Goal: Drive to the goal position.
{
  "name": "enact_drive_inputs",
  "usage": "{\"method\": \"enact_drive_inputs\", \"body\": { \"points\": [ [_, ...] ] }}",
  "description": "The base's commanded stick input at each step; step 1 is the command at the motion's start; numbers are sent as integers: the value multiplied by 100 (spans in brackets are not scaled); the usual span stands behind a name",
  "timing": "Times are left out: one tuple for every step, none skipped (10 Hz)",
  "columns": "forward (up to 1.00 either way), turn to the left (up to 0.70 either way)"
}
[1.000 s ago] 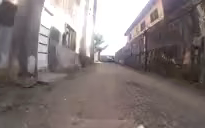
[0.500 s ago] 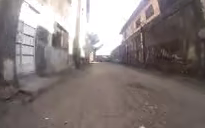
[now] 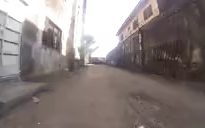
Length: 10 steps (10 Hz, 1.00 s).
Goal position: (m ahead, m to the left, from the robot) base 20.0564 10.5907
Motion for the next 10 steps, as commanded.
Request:
{"method": "enact_drive_inputs", "body": {
  "points": [
    [100,0],
    [100,0],
    [100,0],
    [100,0],
    [100,0],
    [100,0],
    [100,0],
    [100,0],
    [100,0],
    [100,0]
  ]
}}
